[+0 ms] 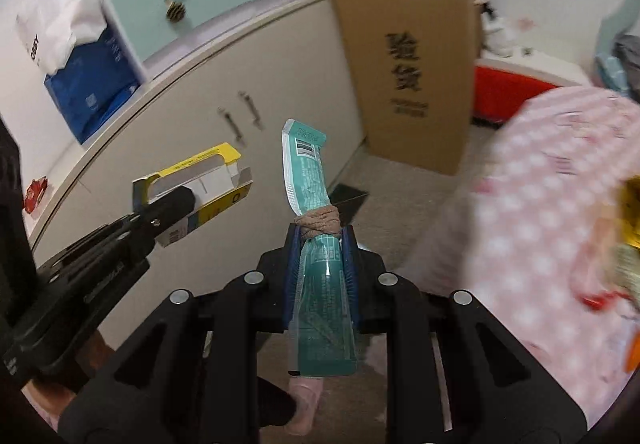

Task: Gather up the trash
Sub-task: 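Carry both items over the blue bin and open both tools to drop them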

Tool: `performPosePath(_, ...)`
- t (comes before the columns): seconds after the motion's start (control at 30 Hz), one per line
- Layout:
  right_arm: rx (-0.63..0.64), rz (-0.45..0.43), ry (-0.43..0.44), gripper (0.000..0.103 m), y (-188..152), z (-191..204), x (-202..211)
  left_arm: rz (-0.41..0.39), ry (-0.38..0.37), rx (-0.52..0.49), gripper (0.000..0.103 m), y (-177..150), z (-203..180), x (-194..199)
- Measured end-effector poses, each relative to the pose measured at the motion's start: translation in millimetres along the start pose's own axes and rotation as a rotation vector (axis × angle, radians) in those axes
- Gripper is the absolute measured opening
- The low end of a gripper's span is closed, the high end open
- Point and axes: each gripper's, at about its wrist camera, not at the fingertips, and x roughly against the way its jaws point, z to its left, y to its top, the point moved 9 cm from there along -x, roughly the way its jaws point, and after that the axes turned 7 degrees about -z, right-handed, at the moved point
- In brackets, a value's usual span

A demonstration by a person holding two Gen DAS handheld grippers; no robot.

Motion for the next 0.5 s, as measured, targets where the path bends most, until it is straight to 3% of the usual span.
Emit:
performPosePath(0.07,-0.017,-0.009,0.035,0.030,2.4,8.6,-23.2,0.001,0.051,0.013,0.001,1.4,20.3,-5.6)
performPosePath(0.1,-0.008,-0.009,0.026,0.055,2.9,11.6,-33.2,0.006,0.067,0.017,0.001,1.6,27.5,-8.5)
performPosePath(0.13,0.004,-0.011,0.011,0.065,2.4,14.1,-41.7,0.010,0.087,0.022,0.001,1.3,35.4,-11.5)
performPosePath(0.27,0.005,0.030,-0.006,0.065,-8.5,18.5,-56.4,0.049,0.137,0.040,0.001,-7.4,59.4,-21.4)
performPosePath(0.5,-0.011,0.020,-0.048,0.067,-16.9,9.4,-40.0,0.103,0.128,0.038,0.001,-21.3,58.5,-27.4)
